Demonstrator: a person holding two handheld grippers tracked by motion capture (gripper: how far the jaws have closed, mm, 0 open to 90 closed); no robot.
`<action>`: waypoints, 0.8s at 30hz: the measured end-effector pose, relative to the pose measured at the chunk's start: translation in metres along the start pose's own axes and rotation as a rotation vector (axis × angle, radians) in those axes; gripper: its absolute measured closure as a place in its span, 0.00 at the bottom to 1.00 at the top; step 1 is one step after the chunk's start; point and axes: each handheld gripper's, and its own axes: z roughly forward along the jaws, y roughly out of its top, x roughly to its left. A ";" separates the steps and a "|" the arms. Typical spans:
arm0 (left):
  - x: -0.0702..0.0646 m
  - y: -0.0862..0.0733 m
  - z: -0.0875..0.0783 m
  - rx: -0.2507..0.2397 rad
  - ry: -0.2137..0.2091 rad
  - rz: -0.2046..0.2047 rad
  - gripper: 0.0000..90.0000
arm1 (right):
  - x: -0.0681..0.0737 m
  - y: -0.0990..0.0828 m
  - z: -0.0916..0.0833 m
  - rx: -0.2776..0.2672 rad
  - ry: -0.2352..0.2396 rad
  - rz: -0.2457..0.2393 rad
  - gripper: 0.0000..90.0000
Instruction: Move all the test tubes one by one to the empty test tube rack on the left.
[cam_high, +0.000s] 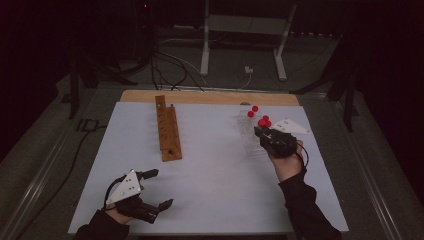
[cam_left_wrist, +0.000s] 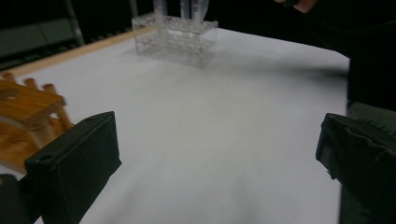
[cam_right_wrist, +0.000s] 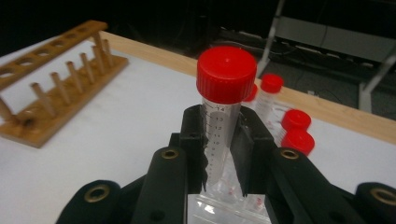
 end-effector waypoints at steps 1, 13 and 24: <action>-0.001 0.004 0.002 0.030 0.000 -0.009 0.00 | 0.003 0.001 -0.002 -0.001 0.008 -0.002 0.83; 0.006 0.037 0.011 0.017 -0.102 -0.071 0.00 | 0.027 -0.005 -0.001 0.031 0.116 -0.031 0.83; 0.010 0.068 0.032 0.057 -0.138 -0.033 0.00 | 0.053 -0.014 0.003 0.073 0.206 -0.077 0.83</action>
